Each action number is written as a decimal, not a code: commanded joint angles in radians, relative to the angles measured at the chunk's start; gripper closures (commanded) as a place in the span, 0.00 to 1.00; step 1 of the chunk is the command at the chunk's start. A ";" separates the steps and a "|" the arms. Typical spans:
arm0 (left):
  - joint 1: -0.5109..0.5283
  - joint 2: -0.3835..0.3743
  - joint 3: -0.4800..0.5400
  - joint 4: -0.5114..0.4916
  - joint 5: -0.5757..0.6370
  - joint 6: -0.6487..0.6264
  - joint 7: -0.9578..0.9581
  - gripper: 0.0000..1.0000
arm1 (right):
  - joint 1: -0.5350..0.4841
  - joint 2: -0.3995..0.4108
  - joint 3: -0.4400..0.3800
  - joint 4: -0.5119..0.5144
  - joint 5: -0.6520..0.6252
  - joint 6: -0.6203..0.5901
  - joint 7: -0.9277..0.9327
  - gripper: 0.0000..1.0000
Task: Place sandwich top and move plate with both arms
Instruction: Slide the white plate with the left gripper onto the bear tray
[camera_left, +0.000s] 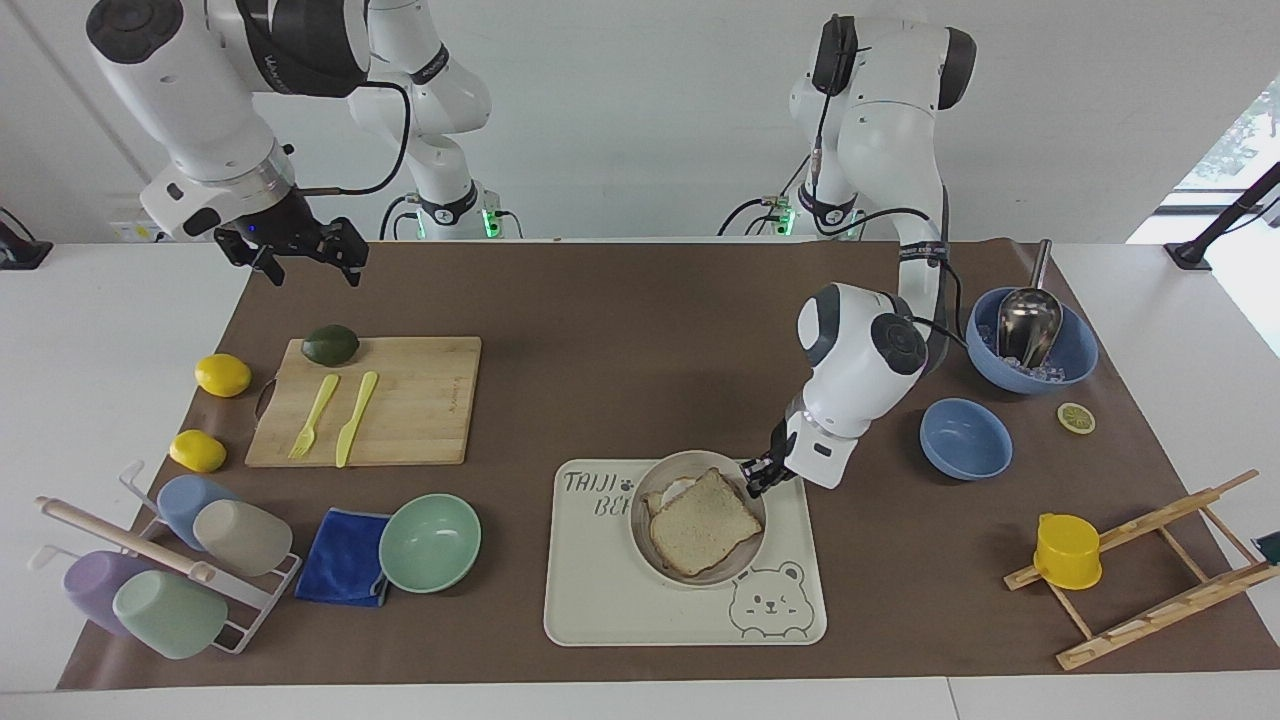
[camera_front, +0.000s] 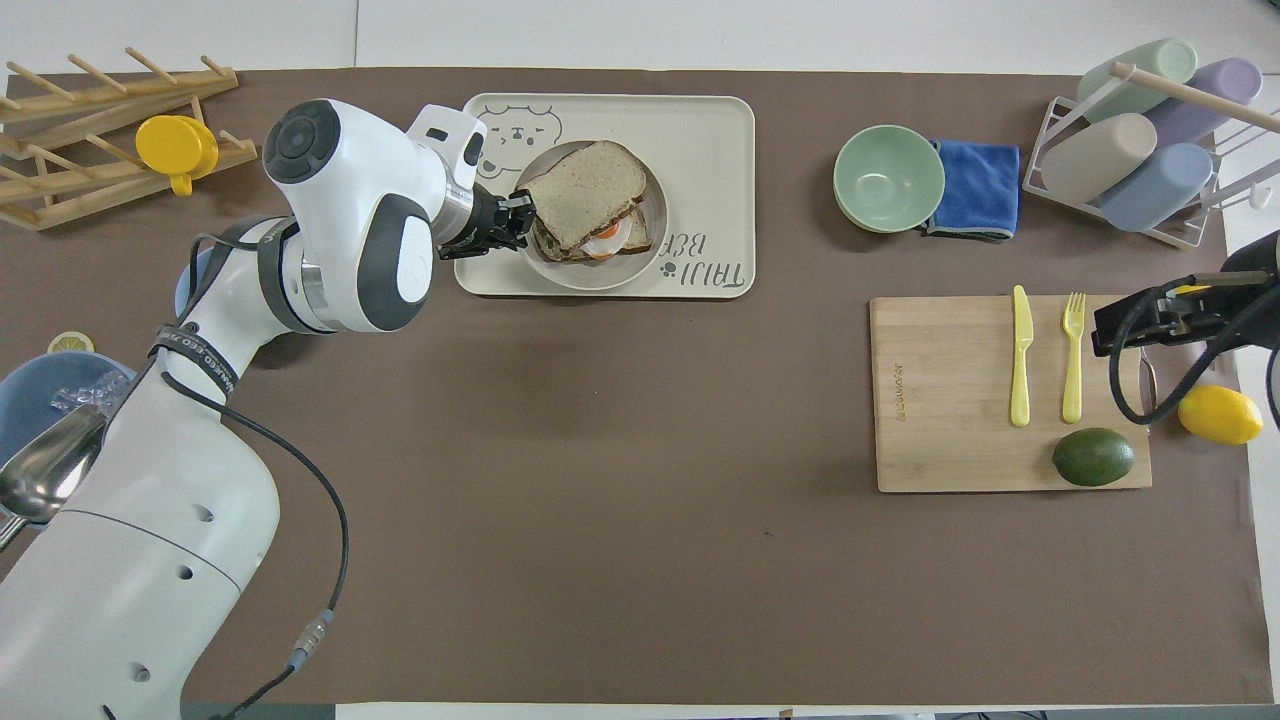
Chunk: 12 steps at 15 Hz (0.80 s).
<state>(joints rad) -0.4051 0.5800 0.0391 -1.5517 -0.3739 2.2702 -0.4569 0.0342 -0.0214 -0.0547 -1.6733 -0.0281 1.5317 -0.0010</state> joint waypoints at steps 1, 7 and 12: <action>-0.001 -0.006 0.004 -0.014 0.012 0.063 -0.029 1.00 | -0.013 -0.017 0.006 -0.013 0.023 -0.002 0.013 0.00; -0.015 -0.006 0.004 -0.054 0.016 0.159 -0.034 1.00 | -0.013 -0.017 0.006 -0.013 0.023 -0.002 0.013 0.00; -0.014 -0.012 0.014 -0.067 0.020 0.155 -0.034 0.00 | -0.013 -0.017 0.006 -0.013 0.023 -0.002 0.013 0.00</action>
<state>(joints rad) -0.4134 0.5813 0.0409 -1.5977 -0.3735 2.4101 -0.4715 0.0342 -0.0214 -0.0547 -1.6733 -0.0280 1.5317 -0.0010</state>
